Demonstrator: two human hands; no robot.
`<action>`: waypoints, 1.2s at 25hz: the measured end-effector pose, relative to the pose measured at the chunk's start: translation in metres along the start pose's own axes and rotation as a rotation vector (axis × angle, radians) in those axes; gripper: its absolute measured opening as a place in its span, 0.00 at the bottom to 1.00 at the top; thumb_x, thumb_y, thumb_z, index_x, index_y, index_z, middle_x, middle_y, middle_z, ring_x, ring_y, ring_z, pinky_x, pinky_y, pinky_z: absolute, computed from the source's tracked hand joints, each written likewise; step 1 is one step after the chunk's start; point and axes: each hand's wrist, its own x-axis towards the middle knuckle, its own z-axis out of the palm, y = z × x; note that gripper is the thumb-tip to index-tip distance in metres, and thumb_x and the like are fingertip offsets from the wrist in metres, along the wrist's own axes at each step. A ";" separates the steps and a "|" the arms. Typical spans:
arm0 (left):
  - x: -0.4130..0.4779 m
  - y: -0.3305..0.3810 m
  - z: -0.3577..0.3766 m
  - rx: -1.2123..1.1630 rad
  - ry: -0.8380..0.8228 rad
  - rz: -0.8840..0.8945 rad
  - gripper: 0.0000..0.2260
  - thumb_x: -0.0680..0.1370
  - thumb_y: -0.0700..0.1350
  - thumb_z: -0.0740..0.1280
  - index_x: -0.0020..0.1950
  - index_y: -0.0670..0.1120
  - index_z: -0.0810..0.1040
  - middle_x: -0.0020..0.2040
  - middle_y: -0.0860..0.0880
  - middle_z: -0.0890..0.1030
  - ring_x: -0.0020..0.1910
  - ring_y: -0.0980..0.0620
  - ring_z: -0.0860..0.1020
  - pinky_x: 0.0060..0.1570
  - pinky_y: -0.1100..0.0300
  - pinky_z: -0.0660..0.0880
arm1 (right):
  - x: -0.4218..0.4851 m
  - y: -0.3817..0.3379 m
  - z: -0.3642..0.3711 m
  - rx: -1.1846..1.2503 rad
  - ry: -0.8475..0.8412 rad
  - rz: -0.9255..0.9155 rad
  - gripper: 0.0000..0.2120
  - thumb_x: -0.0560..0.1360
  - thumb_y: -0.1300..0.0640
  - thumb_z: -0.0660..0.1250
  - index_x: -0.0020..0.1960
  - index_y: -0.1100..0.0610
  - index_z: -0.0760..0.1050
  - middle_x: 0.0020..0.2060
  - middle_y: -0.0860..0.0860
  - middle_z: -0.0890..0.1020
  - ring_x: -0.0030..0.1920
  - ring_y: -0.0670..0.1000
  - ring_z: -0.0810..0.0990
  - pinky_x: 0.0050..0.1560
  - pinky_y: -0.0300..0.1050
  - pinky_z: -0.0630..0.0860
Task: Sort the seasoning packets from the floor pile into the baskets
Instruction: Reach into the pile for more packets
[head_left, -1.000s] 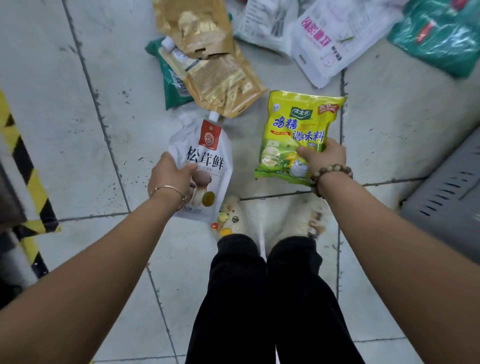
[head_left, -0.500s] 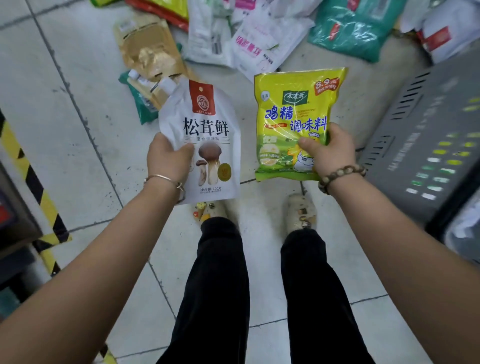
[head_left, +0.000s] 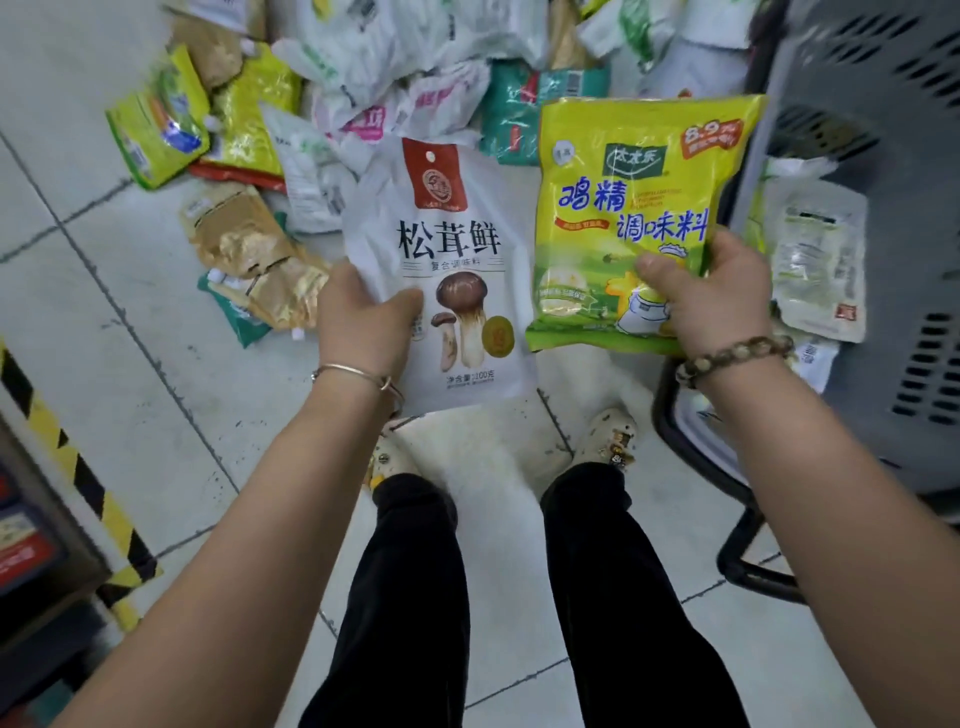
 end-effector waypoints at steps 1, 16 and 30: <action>-0.007 0.014 0.007 0.016 -0.015 0.029 0.15 0.67 0.36 0.68 0.53 0.35 0.76 0.52 0.39 0.80 0.51 0.42 0.80 0.52 0.46 0.77 | 0.000 0.000 -0.015 0.037 0.018 -0.009 0.08 0.71 0.62 0.71 0.48 0.57 0.75 0.41 0.46 0.80 0.38 0.41 0.79 0.43 0.38 0.76; -0.119 0.050 0.268 0.688 -0.399 0.536 0.28 0.73 0.38 0.63 0.71 0.48 0.60 0.41 0.43 0.78 0.37 0.40 0.75 0.33 0.57 0.62 | 0.059 0.166 -0.222 -0.512 0.228 0.296 0.19 0.71 0.53 0.71 0.61 0.52 0.74 0.55 0.58 0.80 0.54 0.60 0.78 0.53 0.53 0.75; -0.069 -0.060 0.341 0.908 -0.379 0.239 0.45 0.71 0.34 0.68 0.76 0.53 0.42 0.75 0.42 0.52 0.73 0.42 0.59 0.69 0.50 0.62 | 0.086 0.245 -0.187 -0.465 0.222 0.458 0.39 0.71 0.62 0.70 0.75 0.52 0.52 0.70 0.57 0.66 0.67 0.59 0.69 0.59 0.50 0.70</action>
